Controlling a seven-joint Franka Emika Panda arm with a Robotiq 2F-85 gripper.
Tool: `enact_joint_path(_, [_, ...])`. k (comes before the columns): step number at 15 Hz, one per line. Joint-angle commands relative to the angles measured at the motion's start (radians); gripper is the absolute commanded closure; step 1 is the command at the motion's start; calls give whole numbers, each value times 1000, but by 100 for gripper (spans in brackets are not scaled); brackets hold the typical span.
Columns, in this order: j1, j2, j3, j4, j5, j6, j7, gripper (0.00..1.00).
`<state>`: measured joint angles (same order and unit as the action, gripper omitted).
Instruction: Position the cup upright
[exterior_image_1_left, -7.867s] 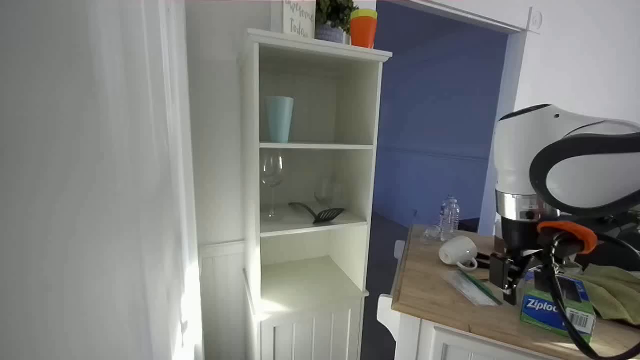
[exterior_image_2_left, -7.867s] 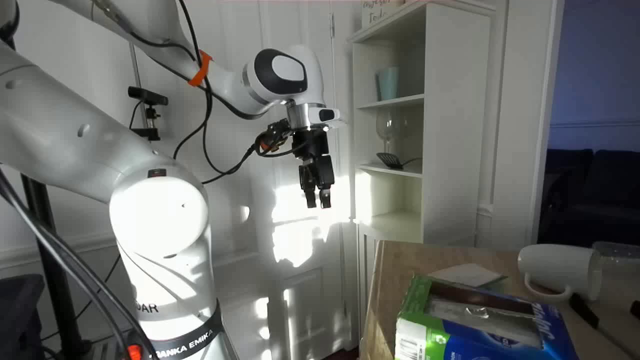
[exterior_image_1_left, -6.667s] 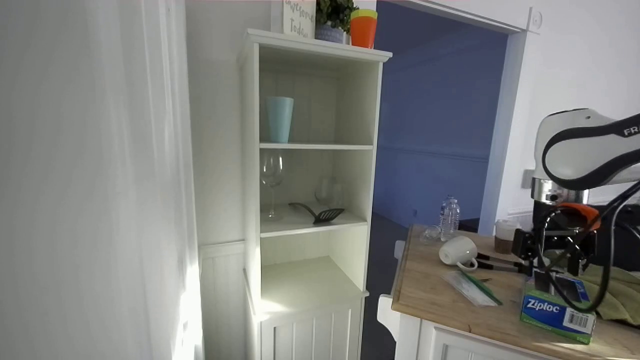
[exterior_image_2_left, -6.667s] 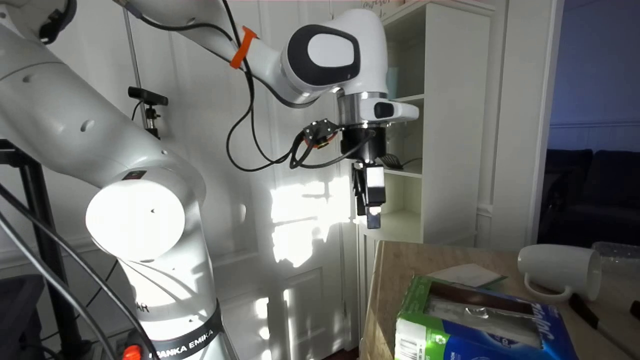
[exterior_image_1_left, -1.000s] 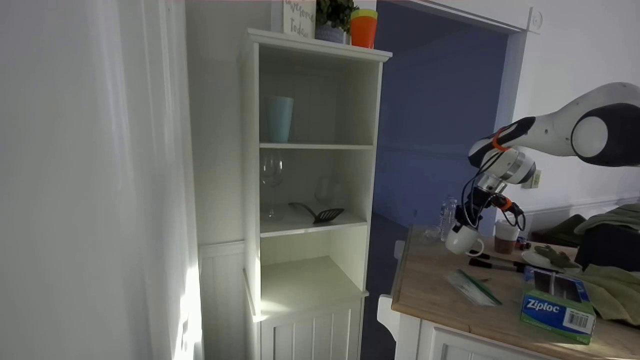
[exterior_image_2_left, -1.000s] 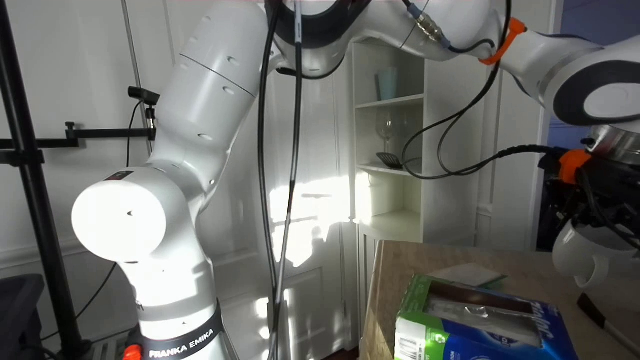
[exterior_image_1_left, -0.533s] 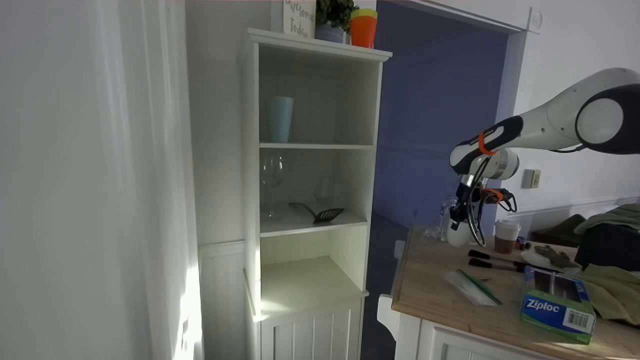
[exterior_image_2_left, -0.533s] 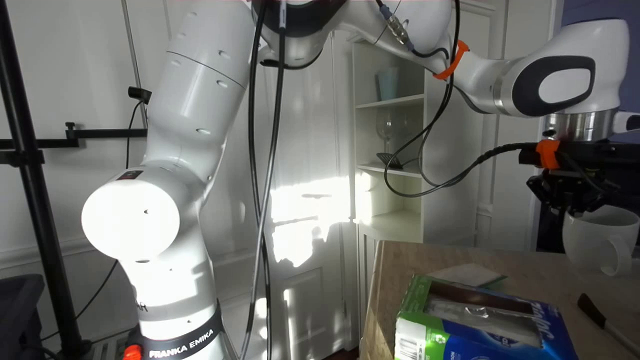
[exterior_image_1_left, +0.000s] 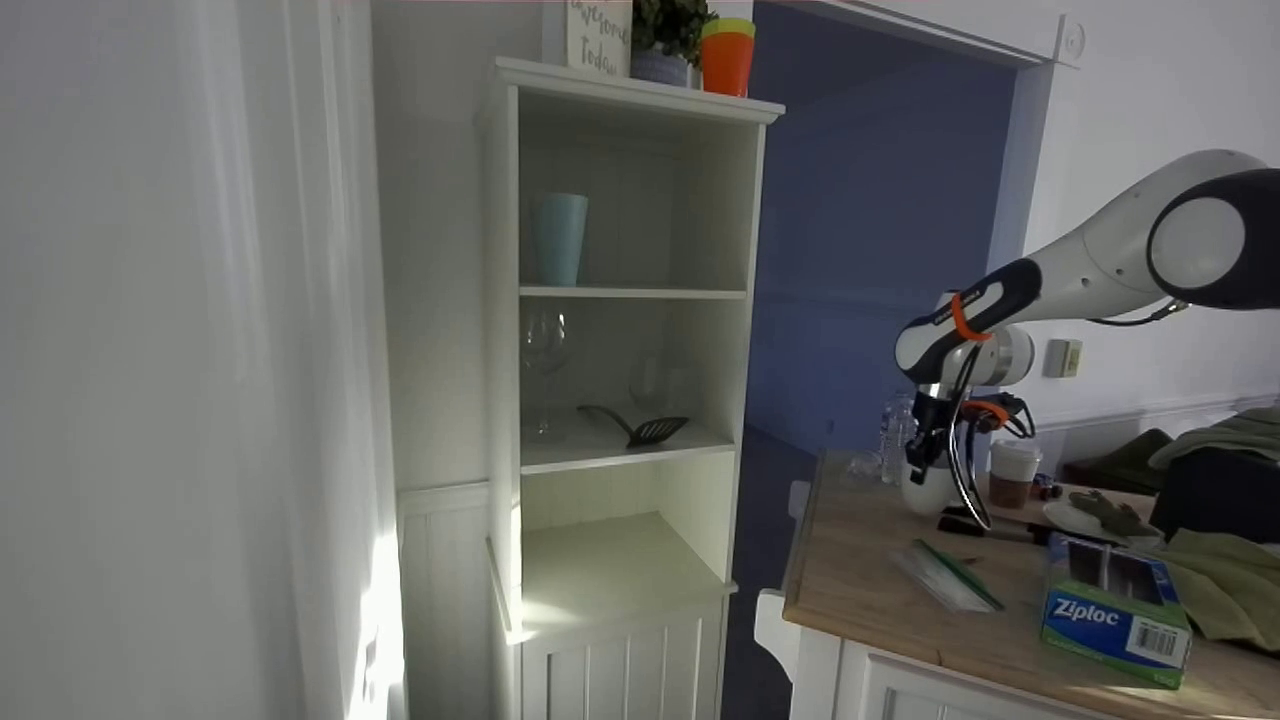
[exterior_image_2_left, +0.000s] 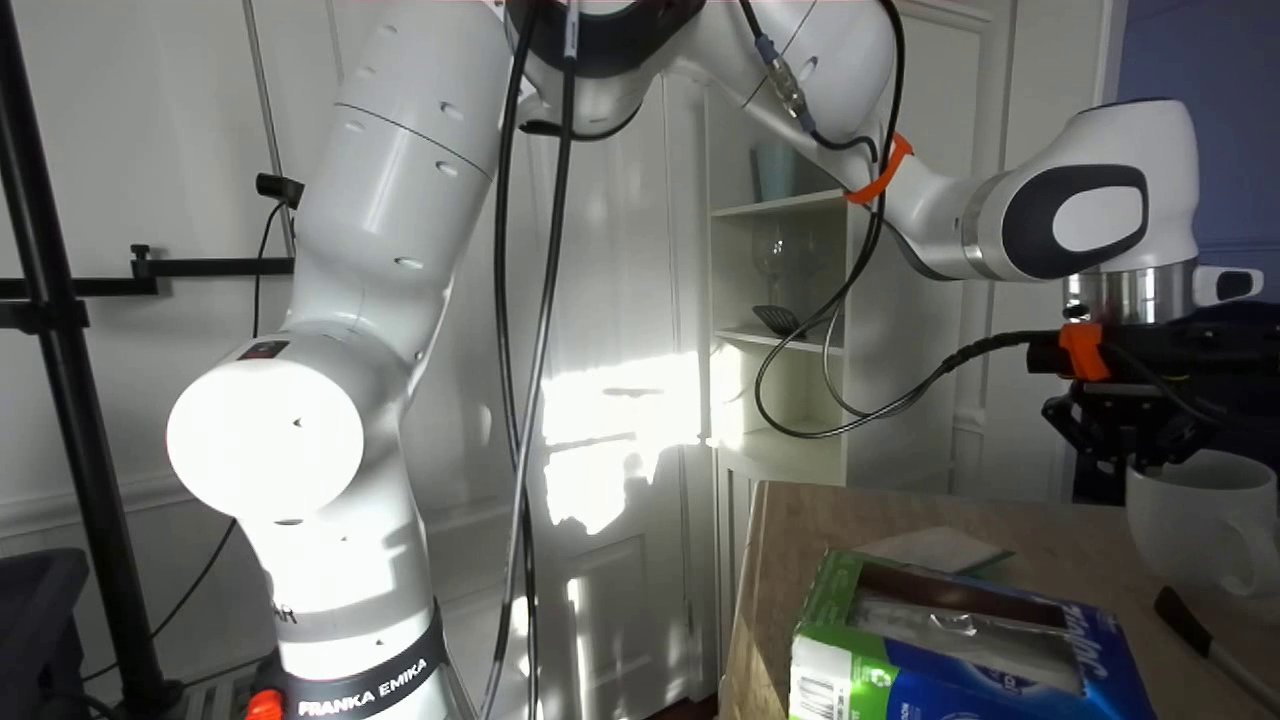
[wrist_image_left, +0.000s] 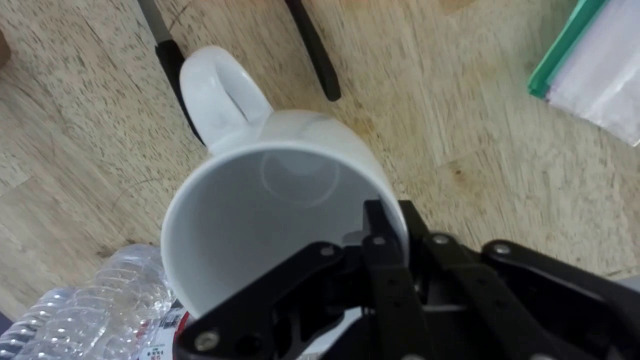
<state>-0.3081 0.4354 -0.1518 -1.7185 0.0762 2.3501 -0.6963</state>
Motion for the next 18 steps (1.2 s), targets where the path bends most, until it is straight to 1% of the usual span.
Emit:
enact_joint_path(1, [-14,-26,13,-27,-30,11,4,98])
enact_joint_path(11, [-55,-8,38,-16,16,-2,-35,98])
enact_joint_path(12, [-60,-8,41,-15,19,-8,-39,79])
enact_joint_path(13, [-64,-10,45,-15,23,-8,-40,64])
enact_joint_path(14, [-68,-11,46,-13,25,-10,-42,59])
enact_joint_path(17, [-77,-20,49,-13,34,-13,-45,38])
enact_joint_path(18, [-78,-26,50,-15,36,-17,-43,36])
